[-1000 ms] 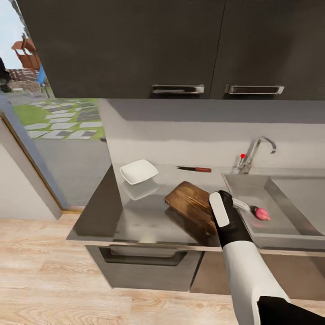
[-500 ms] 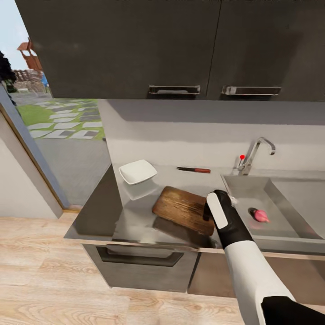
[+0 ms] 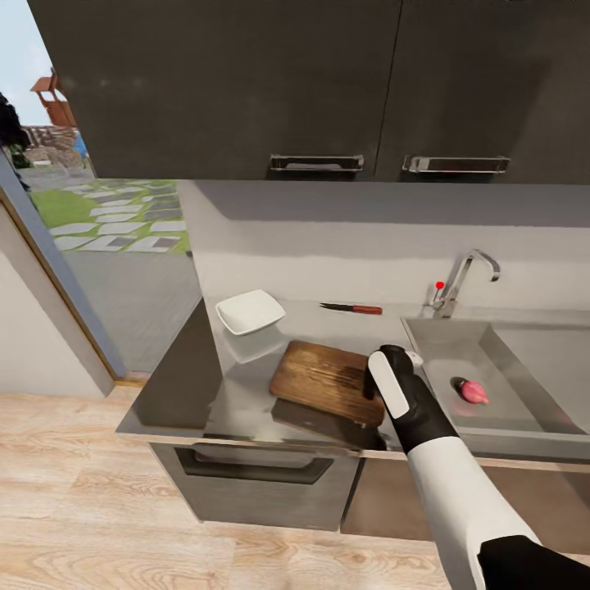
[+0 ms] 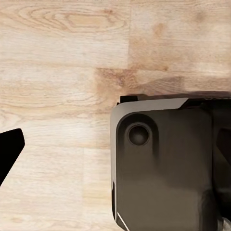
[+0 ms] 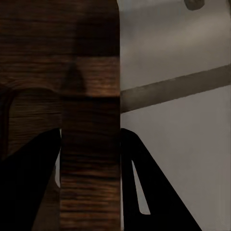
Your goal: In the kitchen, take the Vidalia onion out of the sink, dice it on the chopping board with the paring knife, put the diced onion into the bowl on the countertop, then place both the paring knife and the chopping board into the sink.
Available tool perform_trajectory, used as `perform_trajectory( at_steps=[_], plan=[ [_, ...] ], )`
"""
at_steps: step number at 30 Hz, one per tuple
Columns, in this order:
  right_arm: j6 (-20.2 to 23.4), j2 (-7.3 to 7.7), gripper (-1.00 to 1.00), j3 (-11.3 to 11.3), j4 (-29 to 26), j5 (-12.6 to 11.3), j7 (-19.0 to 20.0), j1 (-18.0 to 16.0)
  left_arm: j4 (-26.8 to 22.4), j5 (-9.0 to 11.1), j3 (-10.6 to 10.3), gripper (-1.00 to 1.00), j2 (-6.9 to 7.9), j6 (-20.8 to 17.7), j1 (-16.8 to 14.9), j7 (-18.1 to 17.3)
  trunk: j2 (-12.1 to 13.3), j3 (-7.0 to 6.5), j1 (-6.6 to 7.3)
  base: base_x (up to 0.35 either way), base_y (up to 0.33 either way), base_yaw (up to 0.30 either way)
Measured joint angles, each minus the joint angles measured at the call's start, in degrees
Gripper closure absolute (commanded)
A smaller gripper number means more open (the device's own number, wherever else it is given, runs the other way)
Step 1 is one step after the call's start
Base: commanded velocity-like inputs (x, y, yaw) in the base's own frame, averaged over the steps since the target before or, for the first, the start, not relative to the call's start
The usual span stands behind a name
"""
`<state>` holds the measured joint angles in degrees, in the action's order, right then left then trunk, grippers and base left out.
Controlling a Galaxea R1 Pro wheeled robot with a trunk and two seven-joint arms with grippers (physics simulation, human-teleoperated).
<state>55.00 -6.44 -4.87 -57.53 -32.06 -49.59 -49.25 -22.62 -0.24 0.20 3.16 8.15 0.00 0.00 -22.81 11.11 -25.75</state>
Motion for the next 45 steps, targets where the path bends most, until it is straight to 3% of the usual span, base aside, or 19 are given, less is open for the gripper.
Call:
perform_trajectory(
  at_steps=[10, 23, 37, 41, 45],
  plan=[
    [0.9, 0.84, 1.00, -2.1, 0.0, 0.0, 0.0, 0.0, 0.0, 0.0, 0.0, -1.00, 0.00, 0.0, 0.0, 0.0, 0.0, 0.00, 0.00, 0.000, 0.000, 0.000],
    [1.0, 1.14, 1.00, -2.4, 0.0, -0.2, 0.0, 0.0, 0.4, 0.1, 0.0, -1.00, 0.00, 2.5, 0.0, 0.0, 0.0, 0.00, 0.01, 0.034, -0.022, 0.000],
    [1.1, 1.15, 1.00, -2.4, 0.0, -0.1, 0.1, 0.0, 0.7, 0.1, 0.0, -1.00, 0.02, 2.6, 0.0, 0.0, 0.0, 0.01, 0.02, 0.228, -0.103, 0.000],
    [1.1, 1.15, 1.00, -5.5, 0.1, -0.2, 0.1, 0.0, 0.7, 0.1, 0.0, -1.00, 0.00, 2.6, 0.0, 0.0, 0.0, 0.00, 0.01, 0.089, -0.039, 0.000],
    [1.0, 1.21, 1.00, -6.8, 0.1, -0.4, 2.1, 0.0, 0.7, 0.1, 0.0, -1.00, 0.00, 2.6, 0.0, 0.0, 0.0, 0.00, 0.00, 0.015, -0.007, 0.000]
  ],
)
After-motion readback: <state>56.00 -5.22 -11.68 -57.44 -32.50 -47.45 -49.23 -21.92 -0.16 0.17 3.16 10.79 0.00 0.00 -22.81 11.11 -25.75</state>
